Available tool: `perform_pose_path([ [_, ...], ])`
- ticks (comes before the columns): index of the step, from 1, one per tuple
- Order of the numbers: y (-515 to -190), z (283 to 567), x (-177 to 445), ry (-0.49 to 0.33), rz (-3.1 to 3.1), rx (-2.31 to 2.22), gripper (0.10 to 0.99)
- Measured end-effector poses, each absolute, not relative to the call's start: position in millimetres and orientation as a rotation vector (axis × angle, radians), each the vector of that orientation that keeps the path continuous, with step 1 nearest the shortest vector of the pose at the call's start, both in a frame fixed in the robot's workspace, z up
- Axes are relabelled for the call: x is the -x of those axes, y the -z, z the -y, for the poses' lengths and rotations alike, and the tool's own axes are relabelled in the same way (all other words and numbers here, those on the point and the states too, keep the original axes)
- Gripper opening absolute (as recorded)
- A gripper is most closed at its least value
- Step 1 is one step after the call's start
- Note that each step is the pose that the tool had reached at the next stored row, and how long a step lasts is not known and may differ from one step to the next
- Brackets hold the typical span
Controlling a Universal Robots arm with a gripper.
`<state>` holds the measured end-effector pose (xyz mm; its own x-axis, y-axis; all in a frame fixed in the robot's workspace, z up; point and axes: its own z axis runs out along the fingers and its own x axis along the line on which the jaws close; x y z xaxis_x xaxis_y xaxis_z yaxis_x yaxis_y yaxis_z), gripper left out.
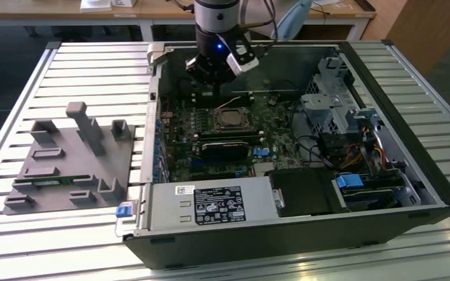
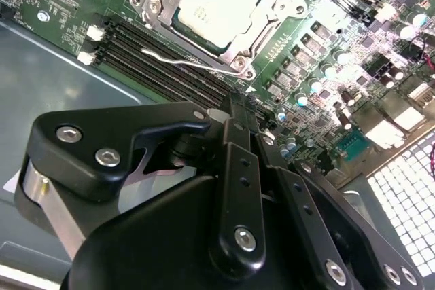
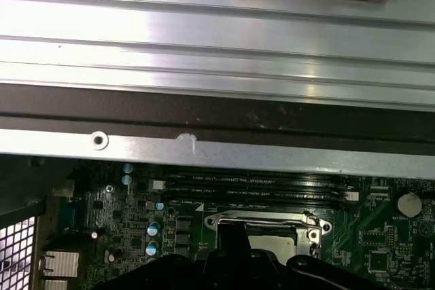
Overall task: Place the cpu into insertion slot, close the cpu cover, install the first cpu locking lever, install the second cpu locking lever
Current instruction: 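Install the first cpu locking lever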
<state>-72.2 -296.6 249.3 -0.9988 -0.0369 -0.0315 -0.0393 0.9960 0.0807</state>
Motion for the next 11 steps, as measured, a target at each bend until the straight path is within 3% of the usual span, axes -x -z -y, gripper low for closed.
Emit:
perform_pose_path([
  [11,-248.2,296.7,68.3,-0.141,-3.108,0.059,0.106],
])
